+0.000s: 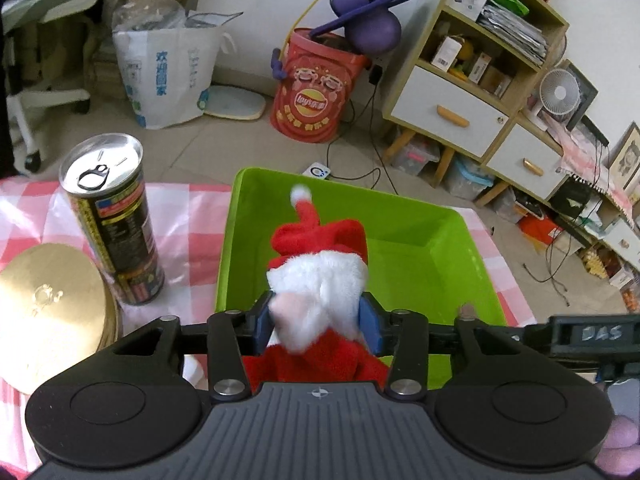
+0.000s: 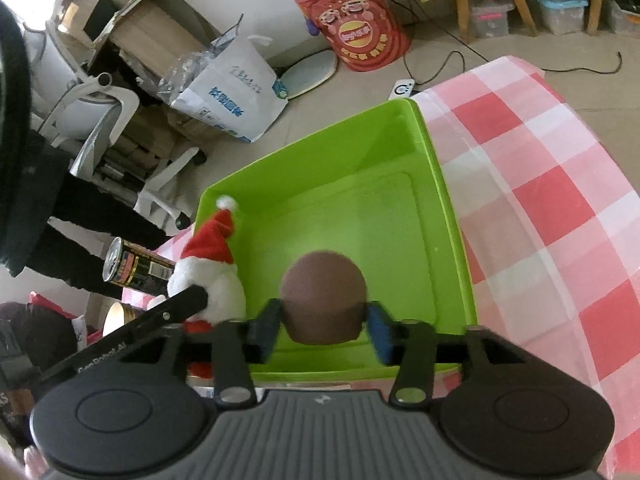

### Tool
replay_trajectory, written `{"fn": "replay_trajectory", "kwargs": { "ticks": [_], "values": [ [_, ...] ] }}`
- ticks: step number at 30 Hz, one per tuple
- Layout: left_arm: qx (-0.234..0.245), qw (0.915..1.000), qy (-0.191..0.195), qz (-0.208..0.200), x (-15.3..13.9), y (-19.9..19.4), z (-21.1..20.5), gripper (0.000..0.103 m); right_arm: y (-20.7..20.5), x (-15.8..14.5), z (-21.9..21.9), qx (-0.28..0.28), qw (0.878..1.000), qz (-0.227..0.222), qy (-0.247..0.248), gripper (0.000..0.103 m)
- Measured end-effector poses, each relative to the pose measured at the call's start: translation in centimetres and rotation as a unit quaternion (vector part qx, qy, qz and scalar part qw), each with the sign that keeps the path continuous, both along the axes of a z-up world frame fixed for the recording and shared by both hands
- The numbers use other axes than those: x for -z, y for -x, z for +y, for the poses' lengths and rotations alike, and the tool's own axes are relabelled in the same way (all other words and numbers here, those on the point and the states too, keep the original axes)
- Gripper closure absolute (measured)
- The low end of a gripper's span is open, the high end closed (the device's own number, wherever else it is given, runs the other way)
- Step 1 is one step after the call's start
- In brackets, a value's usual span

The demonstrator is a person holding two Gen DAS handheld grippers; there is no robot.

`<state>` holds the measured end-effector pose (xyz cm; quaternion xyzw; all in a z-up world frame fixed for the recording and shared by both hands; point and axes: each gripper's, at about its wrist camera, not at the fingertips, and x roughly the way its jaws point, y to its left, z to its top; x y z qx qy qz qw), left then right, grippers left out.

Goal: Organize soft objects
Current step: 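Carry the Santa plush and brown pad into the green bin and release both, then return both tools to the table toward the pink plush and grey cloth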

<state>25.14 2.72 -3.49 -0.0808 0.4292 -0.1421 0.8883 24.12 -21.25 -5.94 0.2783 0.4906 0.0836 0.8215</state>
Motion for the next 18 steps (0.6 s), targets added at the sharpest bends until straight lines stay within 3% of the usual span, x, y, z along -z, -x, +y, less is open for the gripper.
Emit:
{"fn": "replay_trajectory", "kwargs": {
  "ticks": [2,10,18],
  "values": [
    [-0.003,1.0000,-0.001,-0.001,0.0,0.1,-0.1,0.039,0.1,-0.1,-0.2,0.006,1.000,0.002,0.001,0.055],
    [-0.004,1.0000,-0.005,-0.006,-1.4,2.0,0.9,0.023,1.9,-2.0,-1.1,0.009,1.000,-0.013,0.017,0.052],
    [-0.002,0.9997,-0.021,-0.010,-3.3,6.1,2.6,0.013,5.9,-4.3,-2.0,0.014,0.999,-0.032,0.010,0.044]
  ]
}}
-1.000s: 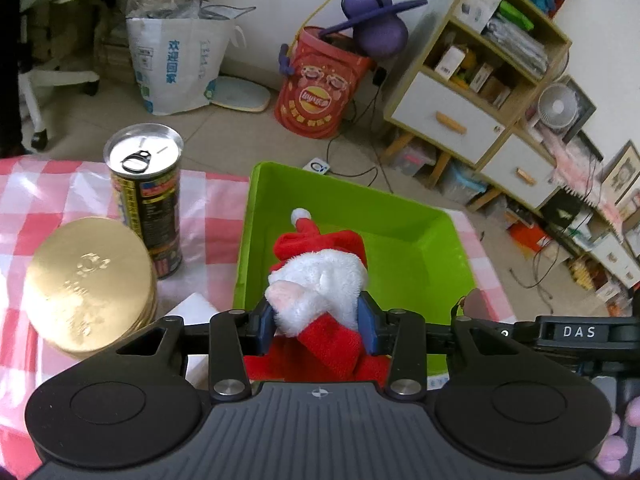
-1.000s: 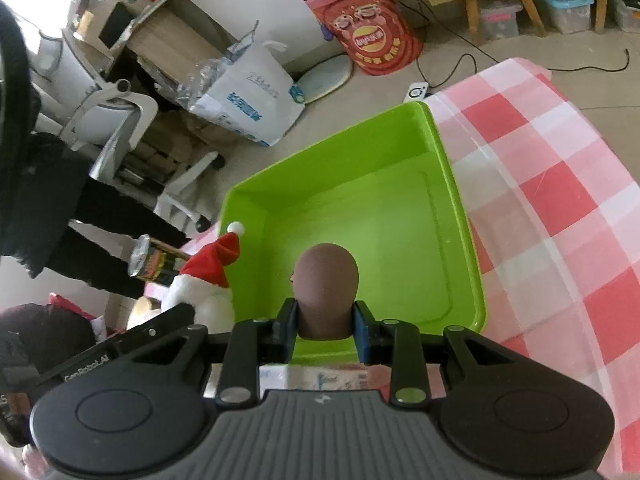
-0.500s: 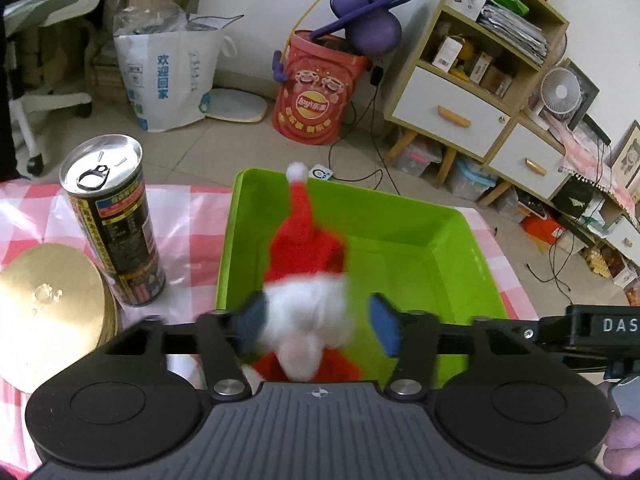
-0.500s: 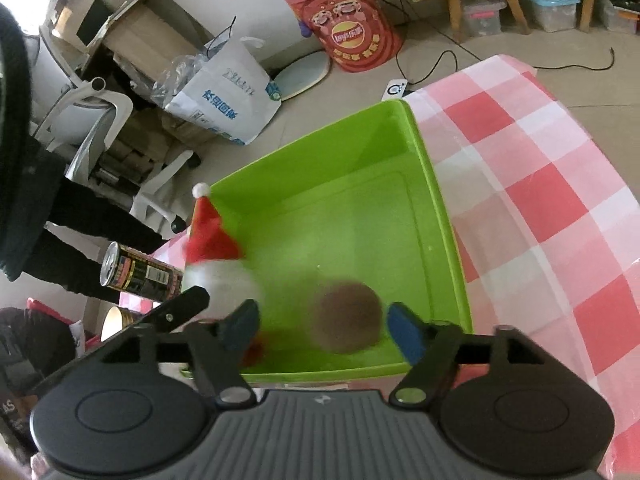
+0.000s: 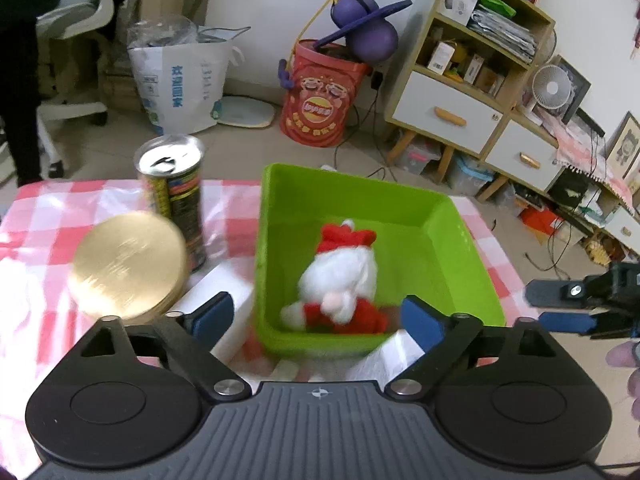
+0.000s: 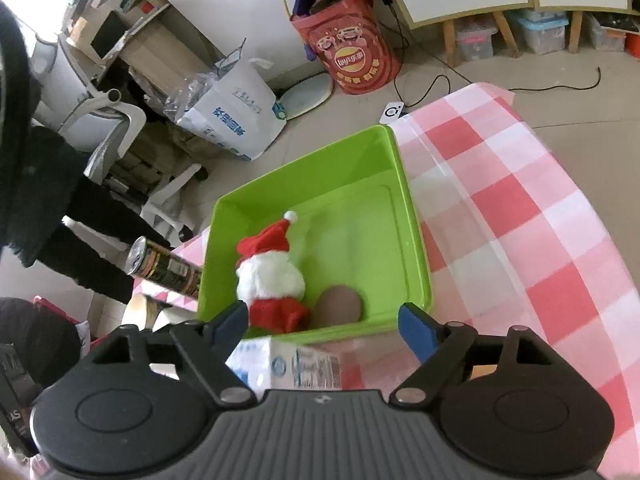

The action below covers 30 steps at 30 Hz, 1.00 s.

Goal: Organize soft objects
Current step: 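Return both tools to the table toward the pink plush and grey cloth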

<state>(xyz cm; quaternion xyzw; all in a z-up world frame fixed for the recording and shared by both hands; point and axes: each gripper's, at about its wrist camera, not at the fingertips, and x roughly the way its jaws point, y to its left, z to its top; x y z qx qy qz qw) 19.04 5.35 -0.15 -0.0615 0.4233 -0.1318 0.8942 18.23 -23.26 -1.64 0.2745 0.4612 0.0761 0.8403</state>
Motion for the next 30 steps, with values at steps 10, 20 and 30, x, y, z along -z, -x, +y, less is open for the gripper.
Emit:
{"fn": "replay_trajectory", "kwargs": {
  "ticks": [10,20,30],
  "values": [
    [-0.014,0.9992,-0.028,0.026,-0.6,6.4,3.4,0.008,5.9,-0.4,0.7,-0.005,1.000,-0.002,0.017,0.042],
    [-0.049,0.9965,-0.043,0.052,0.3,13.4,6.5,0.006,10.9,0.6,4.4,-0.051,0.998,-0.003,0.028,0.041],
    [-0.088,0.9893,-0.060,0.099,3.0,17.2,9.0,0.006,13.3,4.4,10.6,-0.133,0.988,0.052,0.054,0.040]
  ]
}}
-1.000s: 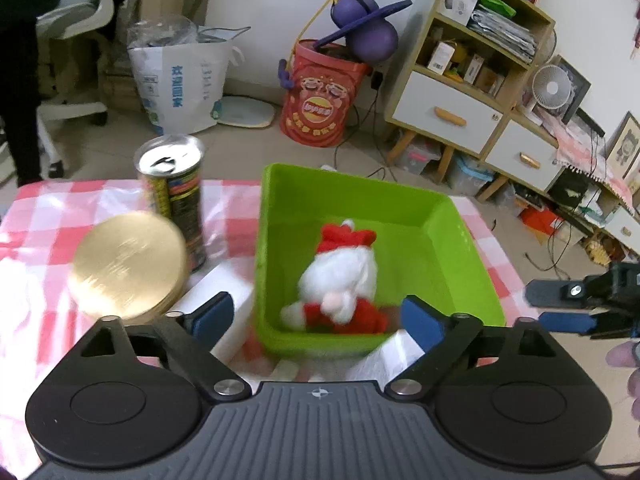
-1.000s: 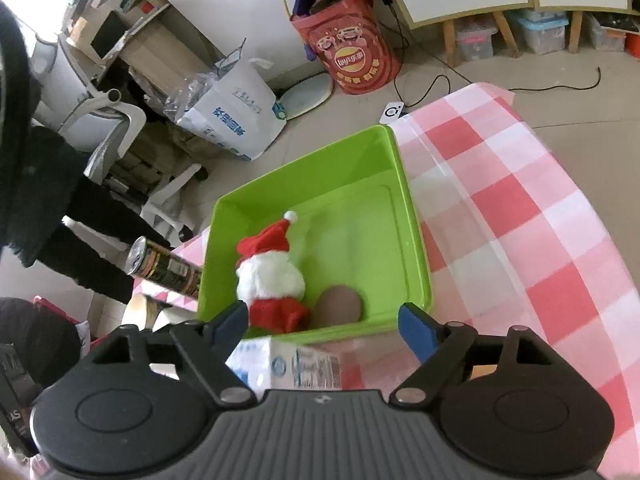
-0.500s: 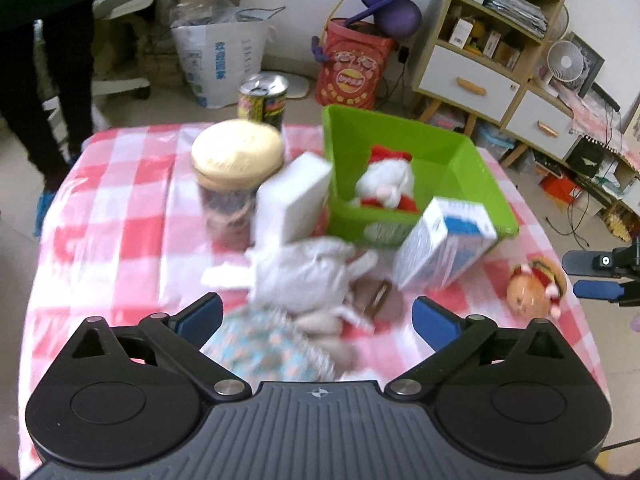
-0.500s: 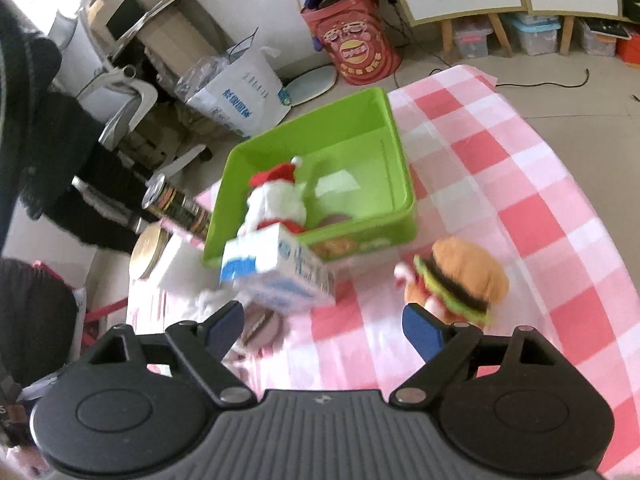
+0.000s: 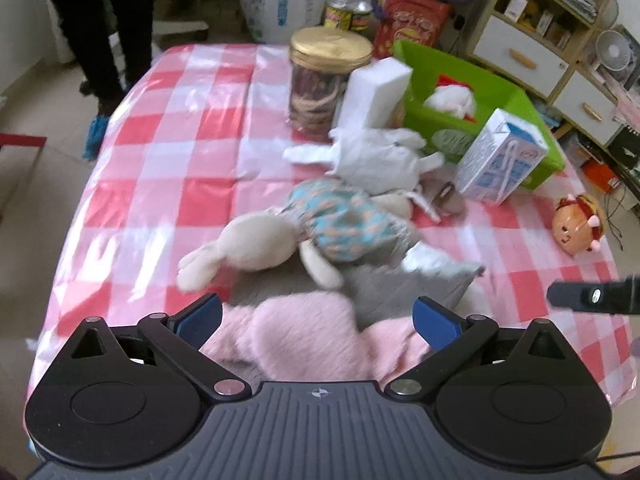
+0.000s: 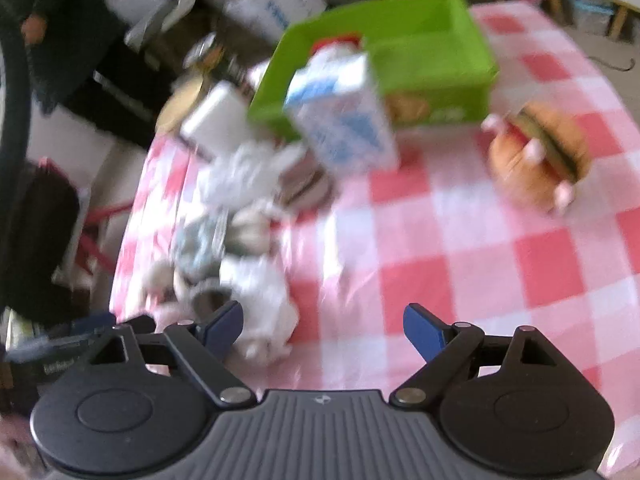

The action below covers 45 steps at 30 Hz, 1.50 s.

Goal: Organize soft objects
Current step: 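Return both tools to the table toward the pink plush and grey cloth, then grasp the pink fuzzy plush with the left gripper while the right gripper grasps the grey cloth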

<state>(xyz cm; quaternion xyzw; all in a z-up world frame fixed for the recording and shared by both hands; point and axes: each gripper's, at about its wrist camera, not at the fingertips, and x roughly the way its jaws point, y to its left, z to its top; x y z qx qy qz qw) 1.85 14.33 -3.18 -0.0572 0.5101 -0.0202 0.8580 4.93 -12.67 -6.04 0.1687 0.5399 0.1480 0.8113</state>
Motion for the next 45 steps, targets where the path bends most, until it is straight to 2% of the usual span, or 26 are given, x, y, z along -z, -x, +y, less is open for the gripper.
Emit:
{"fn": "replay_trajectory", "kwargs": {
  "ticks": [4,6,7,9,12,14,16,22,27,32,39,45],
  "values": [
    [-0.020,0.9993,0.022,0.021,0.9,0.5,1.3,0.009,0.9,1.4,2.2,-0.029,0.999,0.031,-0.022,0.040],
    [-0.034,0.9983,0.036,0.031,1.3,0.7,2.0,0.014,1.3,2.1,3.5,-0.049,0.997,0.051,-0.031,0.040],
    [-0.041,0.9975,0.045,0.036,1.5,0.7,2.4,0.021,1.5,2.4,4.1,-0.056,0.996,0.055,-0.031,0.040],
    [-0.055,0.9949,0.068,0.049,2.1,0.9,3.0,0.027,1.9,3.0,5.4,-0.072,0.995,0.059,-0.024,0.042],
    [-0.076,0.9879,0.121,0.062,2.7,1.0,4.0,0.036,2.3,3.6,6.9,-0.085,0.994,0.061,-0.022,0.060],
    [-0.086,0.9824,0.151,0.068,2.9,1.1,4.5,0.043,2.4,4.2,7.7,-0.089,0.994,0.063,-0.028,0.078],
    [-0.095,0.9792,0.166,0.069,3.0,1.1,4.8,0.045,2.3,4.7,8.4,-0.087,0.994,0.060,-0.032,0.087],
    [-0.109,0.9744,0.184,0.069,3.3,1.1,5.2,0.046,2.3,5.0,10.4,-0.080,0.997,0.019,-0.014,0.102],
    [-0.116,0.9724,0.191,0.066,3.4,1.1,5.4,0.052,2.2,5.2,11.5,-0.066,0.997,-0.003,-0.035,0.103],
    [-0.109,0.9756,0.183,0.053,2.7,1.4,5.4,0.057,2.2,5.2,12.1,-0.068,0.996,-0.021,-0.055,0.103],
    [-0.095,0.9771,0.189,0.021,0.7,2.0,5.8,0.058,3.0,2.4,10.6,-0.074,0.991,-0.051,-0.095,0.103],
    [-0.085,0.9772,0.194,0.016,0.2,1.9,5.2,0.058,3.3,0.3,7.6,-0.057,0.989,-0.072,-0.114,0.103]
  ]
}}
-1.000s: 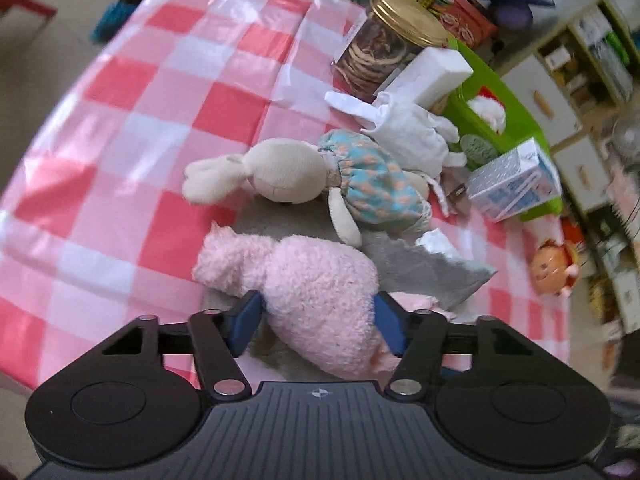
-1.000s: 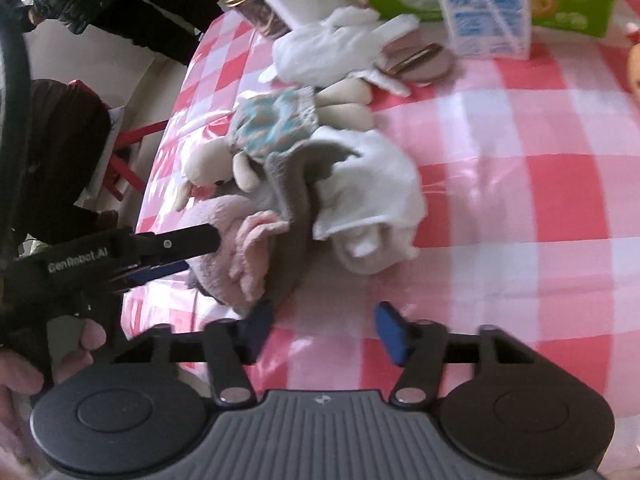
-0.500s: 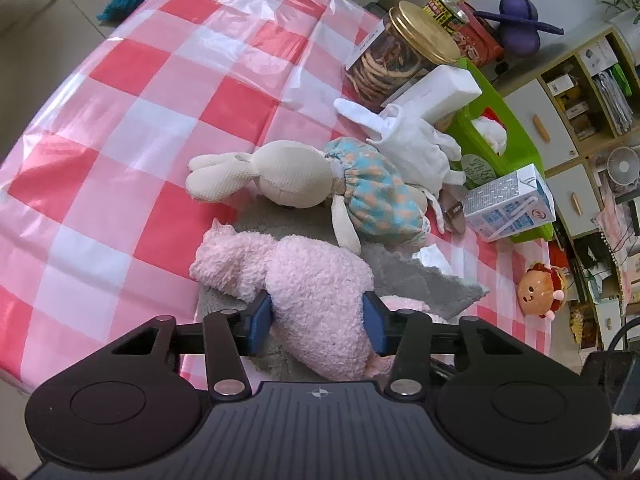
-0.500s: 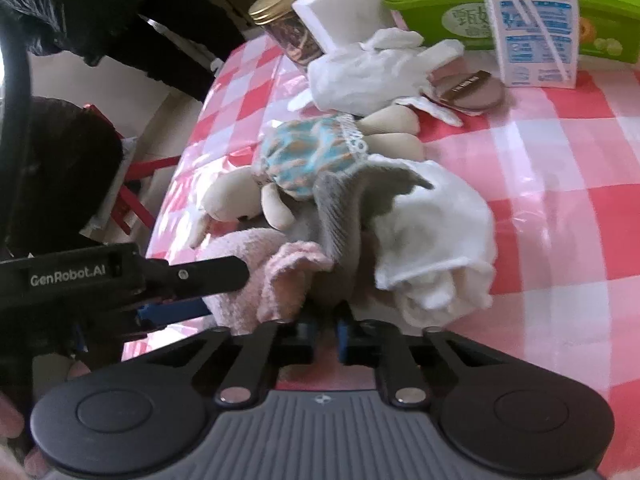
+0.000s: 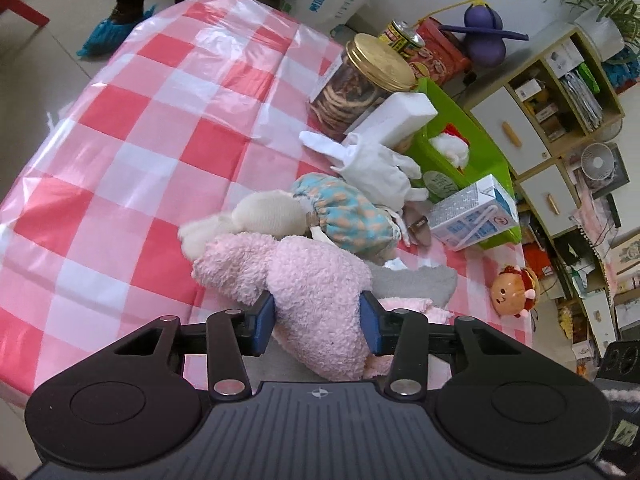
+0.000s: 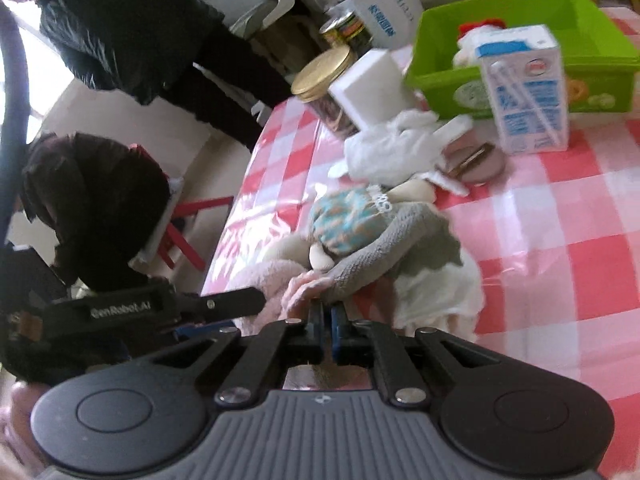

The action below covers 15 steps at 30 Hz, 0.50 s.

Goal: Organize soft objects
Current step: 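Grasp the pink fuzzy plush with the left gripper while the right gripper grasps the grey cloth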

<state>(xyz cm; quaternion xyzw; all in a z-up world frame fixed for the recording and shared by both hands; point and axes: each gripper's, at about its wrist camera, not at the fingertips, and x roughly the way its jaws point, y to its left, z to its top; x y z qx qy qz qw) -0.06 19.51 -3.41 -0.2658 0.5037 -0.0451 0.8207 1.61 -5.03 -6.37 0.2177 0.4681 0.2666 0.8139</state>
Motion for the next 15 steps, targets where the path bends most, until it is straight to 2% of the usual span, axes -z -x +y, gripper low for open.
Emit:
{"fn": "replay_trajectory", "kwargs": {
  "ticks": [10,15],
  "values": [
    [0.022,0.9997,-0.001,-0.007,-0.4,-0.3,-1.9,0.058,0.0,-1.5,-5.3,0.036,0.999,-0.004,-0.020,0.103],
    [0.049,0.9988,0.001,-0.006,-0.4,-0.4,-3.3,0.058,-0.5,-1.9,-9.3,0.079,0.997,0.003,-0.014,0.103]
  ]
}}
